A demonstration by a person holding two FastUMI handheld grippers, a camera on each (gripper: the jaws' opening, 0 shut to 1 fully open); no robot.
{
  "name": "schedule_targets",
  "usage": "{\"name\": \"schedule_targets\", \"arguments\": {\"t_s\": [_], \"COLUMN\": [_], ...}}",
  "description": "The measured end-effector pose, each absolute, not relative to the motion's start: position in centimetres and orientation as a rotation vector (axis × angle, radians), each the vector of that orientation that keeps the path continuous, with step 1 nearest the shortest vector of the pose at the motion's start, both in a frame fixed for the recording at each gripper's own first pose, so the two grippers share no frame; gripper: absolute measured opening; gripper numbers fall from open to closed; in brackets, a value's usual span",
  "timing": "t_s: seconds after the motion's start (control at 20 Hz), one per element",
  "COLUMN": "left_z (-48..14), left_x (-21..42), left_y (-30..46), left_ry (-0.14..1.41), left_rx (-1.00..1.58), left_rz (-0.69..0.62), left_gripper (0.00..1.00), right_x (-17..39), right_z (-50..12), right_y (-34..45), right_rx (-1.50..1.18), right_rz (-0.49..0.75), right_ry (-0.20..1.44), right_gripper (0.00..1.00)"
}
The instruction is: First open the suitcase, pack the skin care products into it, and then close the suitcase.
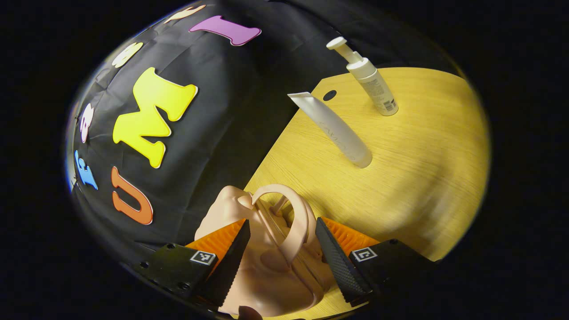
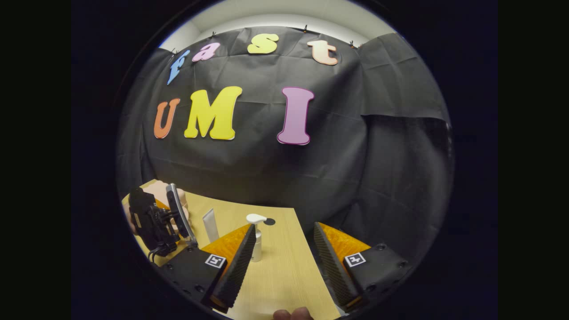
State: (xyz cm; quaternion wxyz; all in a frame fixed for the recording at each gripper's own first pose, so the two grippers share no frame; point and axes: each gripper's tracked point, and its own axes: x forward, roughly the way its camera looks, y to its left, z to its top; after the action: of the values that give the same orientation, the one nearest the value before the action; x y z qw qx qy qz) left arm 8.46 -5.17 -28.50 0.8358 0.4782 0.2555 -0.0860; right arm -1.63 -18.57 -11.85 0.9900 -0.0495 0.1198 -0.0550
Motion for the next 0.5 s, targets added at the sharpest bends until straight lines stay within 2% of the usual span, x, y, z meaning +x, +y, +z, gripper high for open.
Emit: {"name": "schedule_targets", "arguments": {"t_s": [0.1, 0.15, 0.2, 0.5], "left_z": [-28.4, -28.7, -29.2, -31.2], "left_x": [9.5, 9.7, 9.7, 9.8], "left_y": [-5.0, -4.8, -4.6, -4.1], "left_ry": [0.540, 0.557, 0.579, 0.679], "left_rx": [1.030, 1.027, 1.018, 1.011], "left_rz": [-0.184, -0.189, -0.186, -0.159], "left_gripper": [0.85, 0.76, 0.73, 0.41], "right_x": [-1.7, -1.7, -1.7, -2.0], "right_z": [-12.6, -12.8, -13.2, -11.4], "right_y": [-18.9, -19.0, -19.1, -16.2], "right_rx": [-0.107, -0.101, -0.096, -0.178], "right_rz": [-0.097, -0.088, -0.080, 0.029], "right_ry": [0.249, 0.253, 0.257, 0.176], "right_gripper": [0.78, 0.78, 0.78, 0.78]}}
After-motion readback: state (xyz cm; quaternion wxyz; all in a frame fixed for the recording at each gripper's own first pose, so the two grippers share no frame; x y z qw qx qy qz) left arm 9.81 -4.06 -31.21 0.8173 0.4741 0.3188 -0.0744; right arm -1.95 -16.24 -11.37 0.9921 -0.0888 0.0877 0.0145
